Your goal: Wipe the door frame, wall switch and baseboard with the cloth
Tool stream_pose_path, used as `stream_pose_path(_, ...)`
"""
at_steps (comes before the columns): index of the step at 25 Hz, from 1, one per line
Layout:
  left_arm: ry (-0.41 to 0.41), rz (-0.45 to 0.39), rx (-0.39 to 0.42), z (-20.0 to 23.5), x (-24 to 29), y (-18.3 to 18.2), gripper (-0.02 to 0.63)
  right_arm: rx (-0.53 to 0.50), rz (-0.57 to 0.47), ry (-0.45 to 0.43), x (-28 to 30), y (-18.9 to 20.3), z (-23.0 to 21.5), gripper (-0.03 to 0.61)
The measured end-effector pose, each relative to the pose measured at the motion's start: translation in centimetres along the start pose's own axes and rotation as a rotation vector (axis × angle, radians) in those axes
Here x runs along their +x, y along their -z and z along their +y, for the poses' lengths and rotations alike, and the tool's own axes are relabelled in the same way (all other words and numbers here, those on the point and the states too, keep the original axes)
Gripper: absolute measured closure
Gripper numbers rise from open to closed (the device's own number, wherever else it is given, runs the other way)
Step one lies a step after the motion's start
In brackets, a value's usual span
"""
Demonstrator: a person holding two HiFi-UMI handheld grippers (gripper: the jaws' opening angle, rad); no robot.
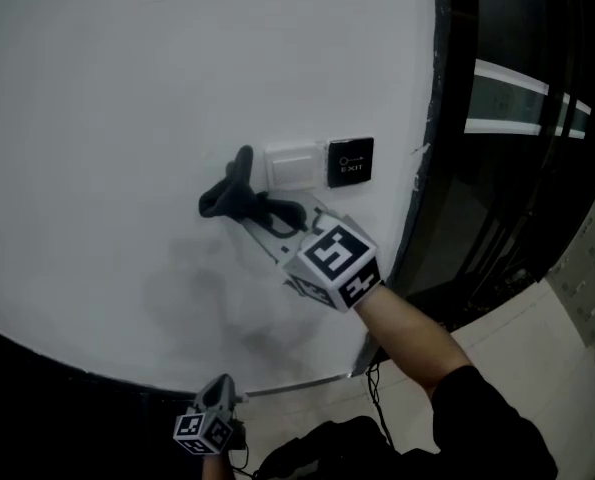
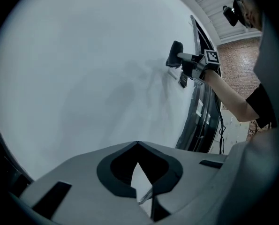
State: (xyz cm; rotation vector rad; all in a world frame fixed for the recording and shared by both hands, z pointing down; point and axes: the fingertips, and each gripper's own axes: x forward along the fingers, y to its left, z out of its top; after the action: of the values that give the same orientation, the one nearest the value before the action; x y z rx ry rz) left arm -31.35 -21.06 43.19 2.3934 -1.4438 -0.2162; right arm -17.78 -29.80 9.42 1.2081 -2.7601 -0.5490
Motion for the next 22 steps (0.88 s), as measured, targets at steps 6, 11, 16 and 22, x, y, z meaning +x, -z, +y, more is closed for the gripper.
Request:
stream_pose_path(6, 0.002, -0.013, 0.012, 0.3, 0.5, -0.6, 0.623, 0.118, 0.019, 0.067, -0.4, 2.1, -4.7, 0.483)
stream_pose_path(11, 0.015, 0.01, 0.03, -0.3, 2.1, -0.2, 0.623, 0.177, 0.005, 0.131, -2.8, 3.5, -8.9, 0.482)
stream_pose_path(16, 0.042, 0.012, 0.04, -2.0, 4.0, -0.3, 0.623, 0.201, 0.008, 0.179, -4.9, 4.3, -12.3, 0.482)
stream_pose_path(22, 0.068, 0.042, 0.039, -2.5, 3.6, 0.6, 0.623, 0.2, 0.001, 0.223, -6.3, 4.2, -13.1, 0.482)
